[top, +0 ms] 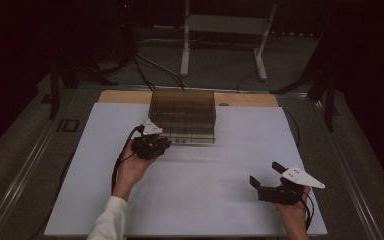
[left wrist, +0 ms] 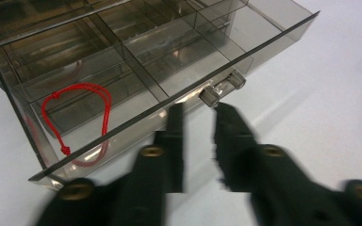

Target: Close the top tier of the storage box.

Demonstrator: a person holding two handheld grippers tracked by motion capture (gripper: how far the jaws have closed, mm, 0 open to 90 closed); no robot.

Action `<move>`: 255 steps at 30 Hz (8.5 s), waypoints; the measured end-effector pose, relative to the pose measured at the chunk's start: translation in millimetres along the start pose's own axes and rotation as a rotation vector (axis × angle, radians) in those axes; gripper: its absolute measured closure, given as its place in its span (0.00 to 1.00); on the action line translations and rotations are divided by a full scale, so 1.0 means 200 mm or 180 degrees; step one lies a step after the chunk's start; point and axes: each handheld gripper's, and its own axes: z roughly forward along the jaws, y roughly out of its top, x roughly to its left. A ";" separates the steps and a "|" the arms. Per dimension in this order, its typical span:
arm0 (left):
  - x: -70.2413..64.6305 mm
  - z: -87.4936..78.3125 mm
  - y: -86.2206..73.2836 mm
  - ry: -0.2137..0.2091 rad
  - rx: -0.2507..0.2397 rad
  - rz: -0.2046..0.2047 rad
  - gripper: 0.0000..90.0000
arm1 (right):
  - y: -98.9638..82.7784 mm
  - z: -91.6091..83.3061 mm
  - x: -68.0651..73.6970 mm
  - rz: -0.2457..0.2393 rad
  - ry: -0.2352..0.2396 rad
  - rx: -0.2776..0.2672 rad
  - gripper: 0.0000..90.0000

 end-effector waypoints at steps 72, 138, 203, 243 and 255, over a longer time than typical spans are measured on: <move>-0.02 0.16 -0.01 0.0092 0.0101 0.0004 1.00 | 0.00 0.00 0.00 -0.0003 0.0002 0.0003 0.00; 0.04 0.23 0.09 0.0293 0.0066 -0.0160 1.00 | 0.00 0.00 0.00 -0.0002 0.0001 0.0002 0.00; 0.10 0.31 0.18 0.0397 0.0023 -0.0281 1.00 | 0.00 0.00 -0.01 -0.0002 -0.0004 -0.0001 0.00; 0.13 0.35 0.22 0.0468 0.0081 -0.0284 1.00 | 0.00 0.00 -0.01 -0.0001 -0.0002 -0.0001 0.00; 0.14 0.36 0.23 0.0480 0.0084 -0.0297 1.00 | 0.00 0.00 -0.01 0.0004 -0.0002 0.0001 0.00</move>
